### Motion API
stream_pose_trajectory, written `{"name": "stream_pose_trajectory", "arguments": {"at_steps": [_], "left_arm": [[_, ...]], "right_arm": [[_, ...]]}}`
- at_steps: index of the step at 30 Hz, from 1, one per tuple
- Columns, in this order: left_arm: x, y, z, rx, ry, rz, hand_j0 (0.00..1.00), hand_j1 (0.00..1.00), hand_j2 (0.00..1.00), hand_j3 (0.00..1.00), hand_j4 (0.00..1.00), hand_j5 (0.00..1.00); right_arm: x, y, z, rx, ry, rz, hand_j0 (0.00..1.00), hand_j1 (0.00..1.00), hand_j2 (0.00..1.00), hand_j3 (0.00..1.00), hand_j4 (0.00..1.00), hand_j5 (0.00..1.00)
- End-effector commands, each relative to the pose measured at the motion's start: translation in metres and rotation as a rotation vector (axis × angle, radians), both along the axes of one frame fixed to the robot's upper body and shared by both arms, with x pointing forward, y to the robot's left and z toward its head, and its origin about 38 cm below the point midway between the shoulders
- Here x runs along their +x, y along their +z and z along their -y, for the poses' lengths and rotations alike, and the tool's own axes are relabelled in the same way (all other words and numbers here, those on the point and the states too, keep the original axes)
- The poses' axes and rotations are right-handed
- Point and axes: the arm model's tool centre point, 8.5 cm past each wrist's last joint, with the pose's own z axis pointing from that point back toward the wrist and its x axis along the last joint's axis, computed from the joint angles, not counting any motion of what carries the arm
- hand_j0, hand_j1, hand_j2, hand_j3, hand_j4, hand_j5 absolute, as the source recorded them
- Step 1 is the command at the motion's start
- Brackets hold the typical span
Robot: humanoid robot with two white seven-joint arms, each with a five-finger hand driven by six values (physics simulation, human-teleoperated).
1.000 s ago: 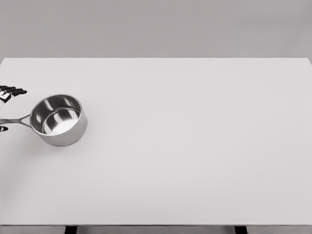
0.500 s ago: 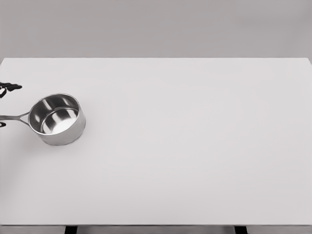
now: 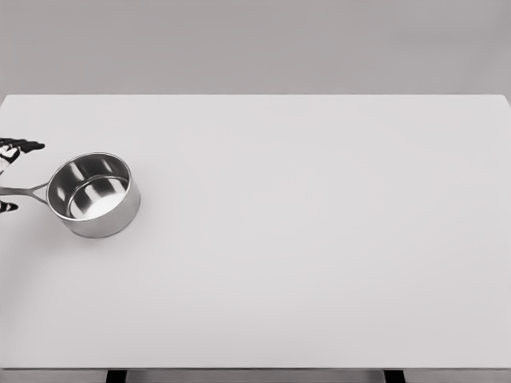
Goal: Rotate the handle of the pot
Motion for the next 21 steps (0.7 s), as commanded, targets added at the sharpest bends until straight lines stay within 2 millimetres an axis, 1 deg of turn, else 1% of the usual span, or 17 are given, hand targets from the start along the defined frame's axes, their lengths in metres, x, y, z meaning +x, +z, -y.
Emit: {"name": "stream_pose_trajectory", "arguments": {"at_steps": [1,3,5,8,11,12,13,14,15,17,18,19,20,21], "left_arm": [[0.002,0.011,0.014,-0.016,-0.039,0.037,1.0,1.0,1.0,1.0,1.0,1.0],[-0.006,0.014,0.024,-0.065,-0.073,0.043,1.0,1.0,1.0,1.0,1.0,1.0],[-0.017,0.013,0.035,-0.108,-0.105,0.036,1.0,1.0,1.0,1.0,1.0,1.0],[-0.023,0.02,0.037,-0.117,-0.118,0.05,1.0,1.0,1.0,1.0,1.0,1.0],[-0.032,0.04,0.025,-0.139,-0.103,0.078,1.0,1.0,1.0,1.0,1.0,1.0],[-0.035,0.048,0.024,-0.144,-0.104,0.098,1.0,1.0,1.0,1.0,1.0,1.0],[-0.038,0.063,0.023,-0.142,-0.106,0.142,1.0,1.0,1.0,1.0,1.0,1.0],[-0.043,0.078,0.027,-0.139,-0.122,0.182,1.0,1.0,1.0,1.0,1.0,1.0],[-0.046,0.088,0.036,-0.135,-0.151,0.21,1.0,1.0,1.0,1.0,1.0,1.0],[-0.053,0.108,0.069,-0.143,-0.254,0.27,1.0,1.0,1.0,1.0,1.0,1.0],[-0.055,0.113,0.078,-0.158,-0.282,0.281,1.0,1.0,1.0,1.0,1.0,1.0],[-0.054,0.116,0.079,-0.176,-0.288,0.286,1.0,1.0,1.0,1.0,1.0,1.0],[-0.054,0.115,0.079,-0.183,-0.29,0.283,1.0,1.0,1.0,1.0,1.0,1.0],[-0.054,0.108,0.083,-0.196,-0.294,0.267,1.0,1.0,1.0,1.0,1.0,1.0]], "right_arm": [[0.0,0.0,0.0,0.0,0.0,0.001,1.0,1.0,1.0,1.0,1.0,1.0],[0.0,0.0,0.0,0.0,0.0,0.0,1.0,1.0,1.0,1.0,1.0,1.0],[0.0,0.0,0.0,0.0,0.0,0.0,1.0,1.0,1.0,1.0,1.0,1.0],[0.0,0.0,0.0,0.0,0.0,0.0,1.0,1.0,1.0,1.0,1.0,1.0],[0.0,0.0,0.0,0.0,0.0,0.0,1.0,1.0,1.0,1.0,1.0,1.0],[0.0,0.0,0.0,0.0,0.0,0.001,1.0,1.0,1.0,1.0,1.0,1.0],[0.0,0.0,0.0,0.0,0.0,0.0,1.0,1.0,1.0,1.0,1.0,1.0],[0.0,0.0,0.0,0.0,0.0,0.0,1.0,1.0,1.0,1.0,1.0,1.0],[0.0,0.0,0.0,0.0,0.0,0.0,1.0,1.0,1.0,1.0,1.0,1.0],[0.0,0.0,0.0,0.0,0.0,0.0,1.0,1.0,1.0,1.0,1.0,1.0],[0.0,0.0,0.0,0.0,0.0,0.0,1.0,1.0,1.0,1.0,1.0,1.0],[0.0,0.0,0.0,0.0,0.0,0.0,1.0,1.0,1.0,1.0,1.0,1.0],[0.0,0.0,0.0,0.0,0.0,0.0,1.0,1.0,1.0,1.0,1.0,1.0],[0.0,0.0,0.0,0.0,0.0,0.0,1.0,1.0,1.0,1.0,1.0,1.0]]}}
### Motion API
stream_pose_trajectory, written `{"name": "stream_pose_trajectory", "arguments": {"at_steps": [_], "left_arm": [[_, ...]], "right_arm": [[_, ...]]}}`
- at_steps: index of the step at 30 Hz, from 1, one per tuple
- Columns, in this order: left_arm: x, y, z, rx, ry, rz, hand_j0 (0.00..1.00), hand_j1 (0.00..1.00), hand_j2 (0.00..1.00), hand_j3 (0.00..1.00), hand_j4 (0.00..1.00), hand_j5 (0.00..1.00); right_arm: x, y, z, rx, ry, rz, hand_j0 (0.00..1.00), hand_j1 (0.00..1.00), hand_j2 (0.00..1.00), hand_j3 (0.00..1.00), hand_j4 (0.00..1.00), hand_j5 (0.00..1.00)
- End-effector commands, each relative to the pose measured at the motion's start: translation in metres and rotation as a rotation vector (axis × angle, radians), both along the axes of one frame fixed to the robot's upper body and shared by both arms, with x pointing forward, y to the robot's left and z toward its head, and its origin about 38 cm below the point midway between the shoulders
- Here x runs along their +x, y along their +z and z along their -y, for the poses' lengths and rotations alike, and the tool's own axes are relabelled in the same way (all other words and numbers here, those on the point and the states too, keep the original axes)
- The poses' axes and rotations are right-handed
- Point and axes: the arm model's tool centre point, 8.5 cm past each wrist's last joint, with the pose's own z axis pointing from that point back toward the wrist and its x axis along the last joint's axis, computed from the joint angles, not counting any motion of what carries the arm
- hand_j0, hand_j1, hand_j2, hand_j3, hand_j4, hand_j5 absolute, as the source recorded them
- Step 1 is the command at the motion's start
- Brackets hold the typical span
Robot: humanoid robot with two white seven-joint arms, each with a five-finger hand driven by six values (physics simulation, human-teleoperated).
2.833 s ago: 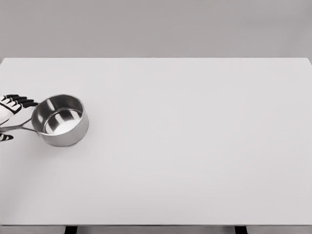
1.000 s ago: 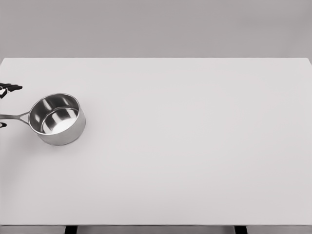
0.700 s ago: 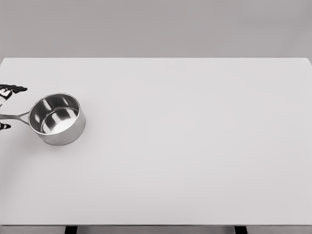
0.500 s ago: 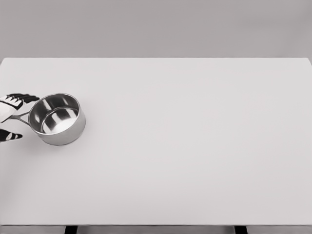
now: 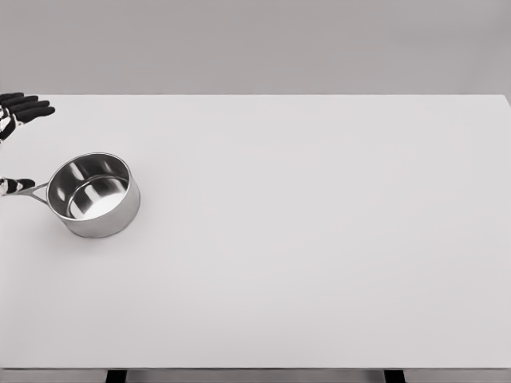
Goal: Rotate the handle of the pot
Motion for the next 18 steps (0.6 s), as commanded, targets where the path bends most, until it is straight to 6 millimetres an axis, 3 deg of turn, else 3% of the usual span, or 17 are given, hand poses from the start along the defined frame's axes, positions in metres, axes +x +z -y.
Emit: {"name": "stream_pose_trajectory", "arguments": {"at_steps": [1,4,9,18], "left_arm": [[-0.003,-0.011,0.02,-0.027,-0.062,-0.035,1.0,1.0,1.0,1.0,1.0,1.0],[0.008,-0.009,0.04,-0.088,-0.102,0.006,1.0,1.0,1.0,1.0,1.0,1.0],[0.013,-0.014,0.054,-0.117,-0.127,0.002,1.0,1.0,1.0,1.0,1.0,1.0],[0.013,-0.017,0.057,-0.124,-0.132,-0.002,1.0,1.0,1.0,1.0,1.0,1.0]], "right_arm": [[0.0,0.0,0.0,0.0,0.0,0.0,1.0,1.0,1.0,1.0,1.0,1.0],[0.0,0.0,0.0,0.0,0.0,0.0,1.0,1.0,1.0,1.0,1.0,1.0],[0.0,0.0,0.0,0.0,0.0,0.0,1.0,1.0,1.0,1.0,1.0,1.0],[0.0,0.0,0.0,0.0,0.0,0.0,1.0,1.0,1.0,1.0,1.0,1.0]]}}
